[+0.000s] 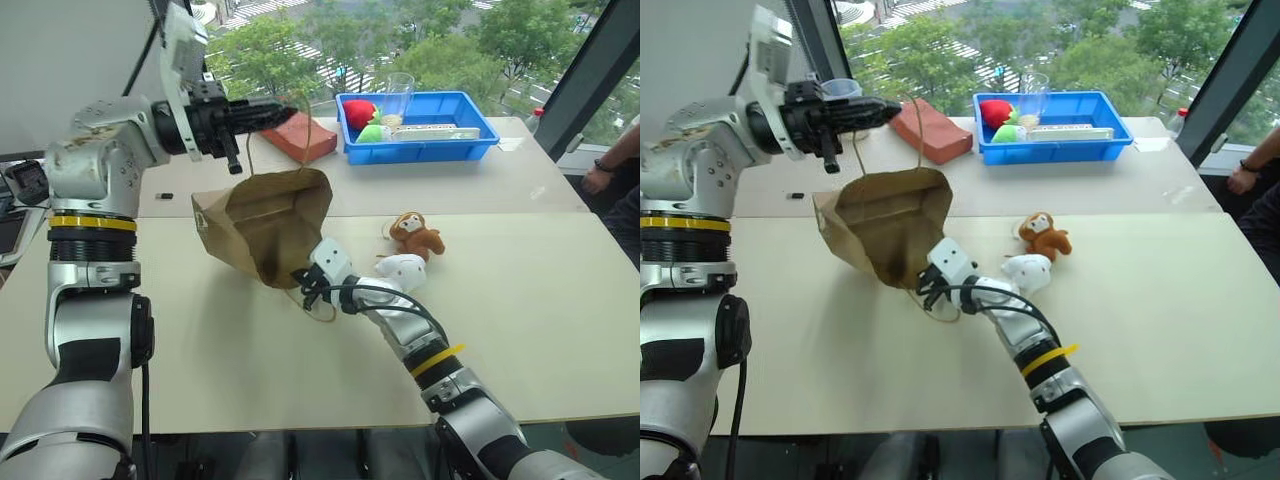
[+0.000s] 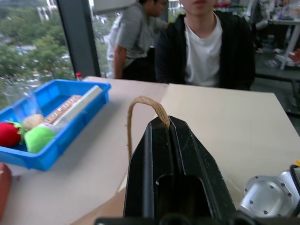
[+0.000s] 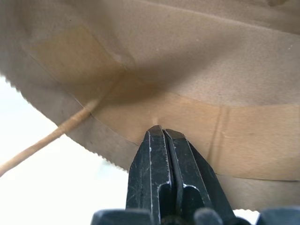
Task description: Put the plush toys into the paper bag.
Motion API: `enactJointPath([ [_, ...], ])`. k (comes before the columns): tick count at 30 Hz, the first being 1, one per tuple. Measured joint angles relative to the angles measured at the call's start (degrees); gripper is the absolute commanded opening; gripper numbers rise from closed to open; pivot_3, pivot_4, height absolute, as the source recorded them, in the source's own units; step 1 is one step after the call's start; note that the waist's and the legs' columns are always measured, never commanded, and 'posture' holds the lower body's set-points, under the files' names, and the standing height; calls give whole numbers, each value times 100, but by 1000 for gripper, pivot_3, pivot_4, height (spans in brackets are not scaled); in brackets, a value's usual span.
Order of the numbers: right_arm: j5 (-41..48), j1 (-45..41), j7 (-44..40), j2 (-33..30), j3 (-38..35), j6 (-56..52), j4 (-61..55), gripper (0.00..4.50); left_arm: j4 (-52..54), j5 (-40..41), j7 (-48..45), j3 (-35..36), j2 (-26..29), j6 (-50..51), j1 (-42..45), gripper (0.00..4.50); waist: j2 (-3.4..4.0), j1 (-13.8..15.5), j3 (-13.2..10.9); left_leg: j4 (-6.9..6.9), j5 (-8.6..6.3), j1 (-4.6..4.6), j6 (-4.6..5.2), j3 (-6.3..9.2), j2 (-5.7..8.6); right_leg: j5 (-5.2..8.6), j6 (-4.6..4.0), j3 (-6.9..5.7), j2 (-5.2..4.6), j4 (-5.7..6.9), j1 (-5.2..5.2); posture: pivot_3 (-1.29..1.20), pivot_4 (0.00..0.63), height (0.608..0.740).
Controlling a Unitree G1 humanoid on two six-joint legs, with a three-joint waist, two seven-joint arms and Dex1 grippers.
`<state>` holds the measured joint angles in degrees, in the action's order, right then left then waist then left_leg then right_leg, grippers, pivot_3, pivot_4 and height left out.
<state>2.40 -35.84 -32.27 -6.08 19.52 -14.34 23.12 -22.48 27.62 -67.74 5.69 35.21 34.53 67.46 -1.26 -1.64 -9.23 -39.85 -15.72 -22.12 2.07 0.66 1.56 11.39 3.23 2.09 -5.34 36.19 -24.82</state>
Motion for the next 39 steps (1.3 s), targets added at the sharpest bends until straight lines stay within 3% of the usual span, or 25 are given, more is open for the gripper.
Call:
enactJointPath([
  [11, -15, 21, -135, -251, -10, -13, -95, 22, -115, 323, 479, 453, -58, 152, 365, 0, 0, 4, 0, 2, 1, 1, -1, 3, 7, 0, 0, -3, 1, -3, 5, 0, 150, 740],
  [19, 127, 256, -260, -407, -300, -457, -721, 22, 495, 137, 89, -172, 46, 63, -827, 0, 2, -6, 1, 2, 1, -24, -2, 6, 6, 0, 0, -3, 1, -1, -19, 0, 150, 740],
  [27, 649, 431, -526, -551, -720, -988, -2049, 22, 972, 172, 69, -295, -2, 96, -1055, 0, 2, -67, 1, 8, 5, -38, -9, 5, 0, 0, 0, -2, 7, -2, -39, 0, 150, 740],
  [32, 1523, 599, -665, -934, -1303, -1961, -3437, 1560, 1083, 187, 46, -365, -18, 233, -1224, 0, 1, -36, 0, 4, 3, -42, -6, 6, -5, 0, 0, -4, 5, -5, -37, 0, 150, 740],
  [39, 2696, 922, -750, -2218, -2411, -3277, -4876, 4020, 1315, 227, -76, -405, 14, 345, -1284, 0, 0, 39, 0, 3, 0, -42, 0, -1, -2, 0, 0, -4, 5, -15, -31, 0, 150, 740],
])
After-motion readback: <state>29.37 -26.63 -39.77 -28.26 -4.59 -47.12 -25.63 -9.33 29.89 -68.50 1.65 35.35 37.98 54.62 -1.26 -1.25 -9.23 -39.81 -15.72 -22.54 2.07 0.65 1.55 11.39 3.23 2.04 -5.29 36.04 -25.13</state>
